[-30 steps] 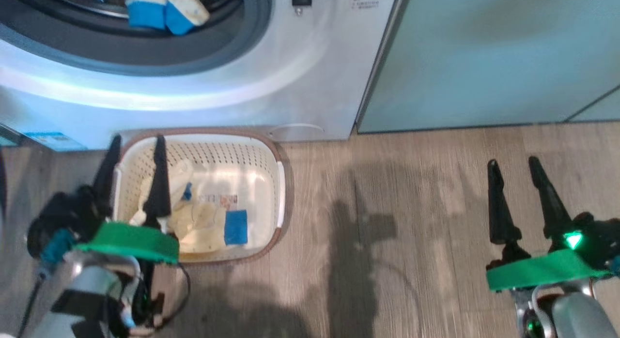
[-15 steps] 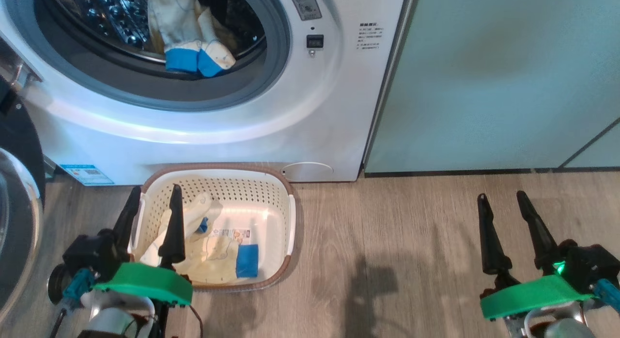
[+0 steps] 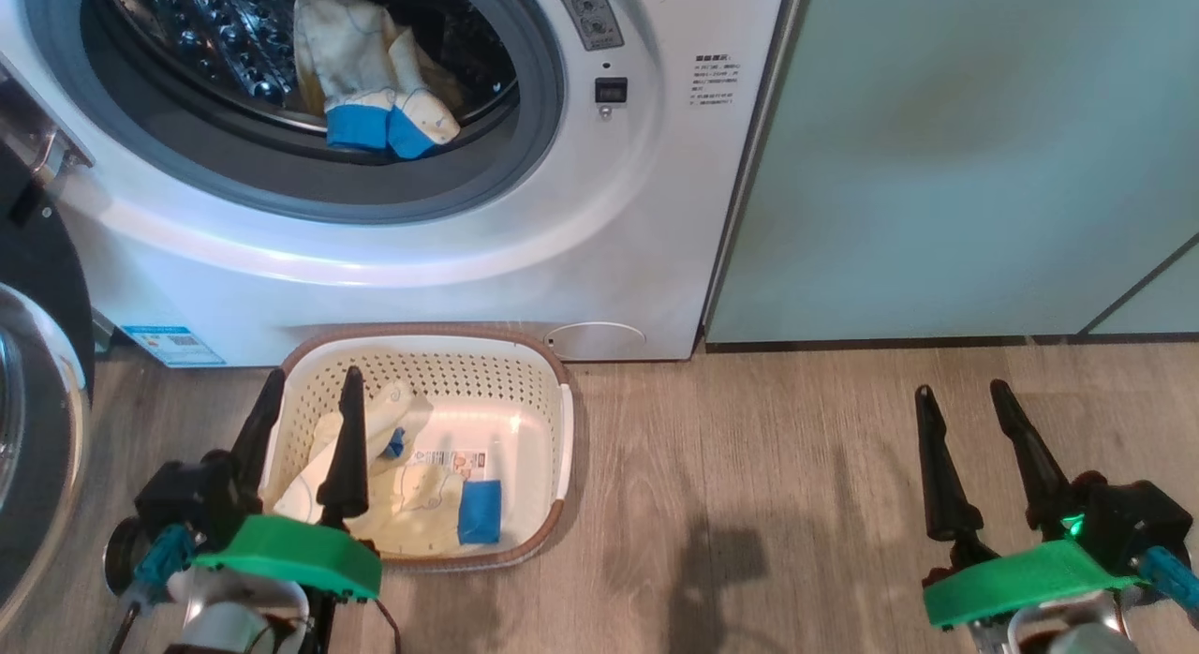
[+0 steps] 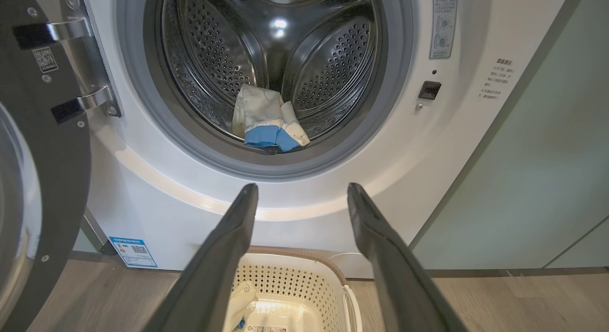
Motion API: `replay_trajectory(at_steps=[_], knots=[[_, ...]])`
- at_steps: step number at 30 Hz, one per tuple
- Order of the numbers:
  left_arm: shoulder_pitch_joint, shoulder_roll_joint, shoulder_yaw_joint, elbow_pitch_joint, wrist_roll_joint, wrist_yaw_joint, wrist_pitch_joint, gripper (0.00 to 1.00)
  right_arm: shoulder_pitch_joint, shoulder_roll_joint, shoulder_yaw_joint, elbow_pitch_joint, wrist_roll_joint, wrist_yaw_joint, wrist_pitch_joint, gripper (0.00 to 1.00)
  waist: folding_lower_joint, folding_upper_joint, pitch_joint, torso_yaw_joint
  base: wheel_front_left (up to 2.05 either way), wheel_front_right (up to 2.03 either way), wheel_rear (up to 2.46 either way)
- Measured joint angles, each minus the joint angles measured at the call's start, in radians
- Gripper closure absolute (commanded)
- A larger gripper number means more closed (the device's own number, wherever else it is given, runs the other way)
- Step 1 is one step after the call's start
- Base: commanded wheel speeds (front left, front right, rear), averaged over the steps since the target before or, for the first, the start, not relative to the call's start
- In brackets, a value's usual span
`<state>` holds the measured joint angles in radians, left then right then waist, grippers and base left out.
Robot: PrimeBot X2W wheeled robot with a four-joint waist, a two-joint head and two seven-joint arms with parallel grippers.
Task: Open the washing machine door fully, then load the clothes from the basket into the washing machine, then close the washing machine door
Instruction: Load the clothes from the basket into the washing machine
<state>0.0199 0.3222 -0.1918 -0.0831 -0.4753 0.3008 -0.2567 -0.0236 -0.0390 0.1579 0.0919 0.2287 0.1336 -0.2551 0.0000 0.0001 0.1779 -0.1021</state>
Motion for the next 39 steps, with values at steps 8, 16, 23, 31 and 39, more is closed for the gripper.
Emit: replay_trajectory(at_steps=[8, 16, 23, 31, 39], knots=[[-0.002, -0.001, -0.002, 0.012, -0.002, -0.010, 0.000, 0.00, -0.001, 0.000, 0.001, 0.000, 0.000, 0.000, 0.000, 0.00, 0.0000, 0.0000, 0.013, 0.000, 0.00, 0.00, 0.00], [-0.061, -0.001, -0.005, 0.044, -0.003, -0.034, 0.000, 0.00, -0.005, 0.000, 0.002, -0.012, 0.000, 0.000, 0.000, 0.00, 0.0000, 0.0000, 0.057, -0.001, 0.00, 0.00, 0.00], [-0.163, -0.001, -0.007, 0.096, -0.038, -0.079, 0.010, 0.00, -0.035, 0.000, 0.001, -0.024, 0.000, 0.000, 0.000, 0.00, 0.0000, 0.0000, 0.116, -0.002, 0.00, 0.00, 0.00], [-0.347, 0.015, -0.001, 0.205, -0.074, -0.137, 0.050, 0.00, -0.097, 0.000, 0.000, -0.040, 0.014, 0.000, 0.000, 0.00, 0.0002, 0.0000, 0.216, -0.020, 0.00, 0.00, 0.00], [-0.537, 0.074, 0.027, 0.328, -0.111, -0.199, 0.116, 0.00, -0.151, 0.000, 0.001, -0.055, 0.056, 0.000, 0.000, 0.00, 0.0003, -0.0001, 0.311, -0.067, 0.00, 0.00, 0.00]])
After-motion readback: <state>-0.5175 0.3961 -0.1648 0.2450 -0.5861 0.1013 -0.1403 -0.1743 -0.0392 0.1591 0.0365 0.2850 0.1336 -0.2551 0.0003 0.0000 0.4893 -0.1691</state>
